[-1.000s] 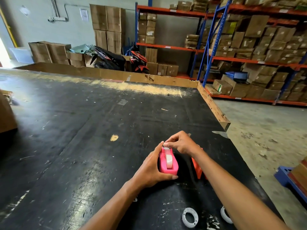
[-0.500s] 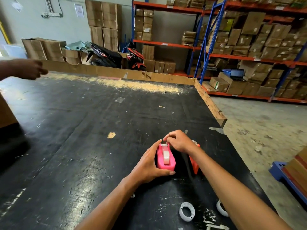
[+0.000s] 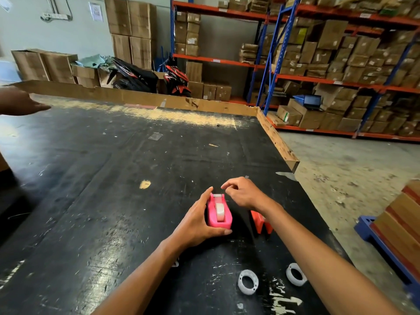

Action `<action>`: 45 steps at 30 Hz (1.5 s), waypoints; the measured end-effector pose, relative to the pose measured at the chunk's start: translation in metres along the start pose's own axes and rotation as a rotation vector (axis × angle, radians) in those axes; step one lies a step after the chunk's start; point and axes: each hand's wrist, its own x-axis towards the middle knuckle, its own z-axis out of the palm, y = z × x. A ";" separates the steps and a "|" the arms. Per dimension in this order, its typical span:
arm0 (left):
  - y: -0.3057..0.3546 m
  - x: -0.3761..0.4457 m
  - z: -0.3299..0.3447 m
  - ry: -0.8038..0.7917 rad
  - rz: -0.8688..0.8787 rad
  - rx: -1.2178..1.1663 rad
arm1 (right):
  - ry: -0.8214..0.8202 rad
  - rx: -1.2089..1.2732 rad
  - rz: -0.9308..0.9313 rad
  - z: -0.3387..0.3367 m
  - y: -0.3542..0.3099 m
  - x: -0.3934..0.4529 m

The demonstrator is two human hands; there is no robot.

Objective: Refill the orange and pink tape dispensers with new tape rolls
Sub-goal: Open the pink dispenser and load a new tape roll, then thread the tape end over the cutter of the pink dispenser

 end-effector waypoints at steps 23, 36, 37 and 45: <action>0.023 -0.001 0.010 -0.030 -0.031 -0.002 | 0.056 -0.028 0.015 -0.015 0.018 -0.052; 0.091 -0.076 0.031 -0.332 0.182 0.562 | -0.228 -0.452 0.073 -0.057 0.074 -0.155; 0.091 -0.079 0.035 -0.364 0.182 0.638 | -0.260 -0.447 0.094 -0.056 0.078 -0.161; 0.080 -0.079 0.043 -0.396 0.214 0.682 | -0.260 -0.381 0.021 -0.049 0.094 -0.176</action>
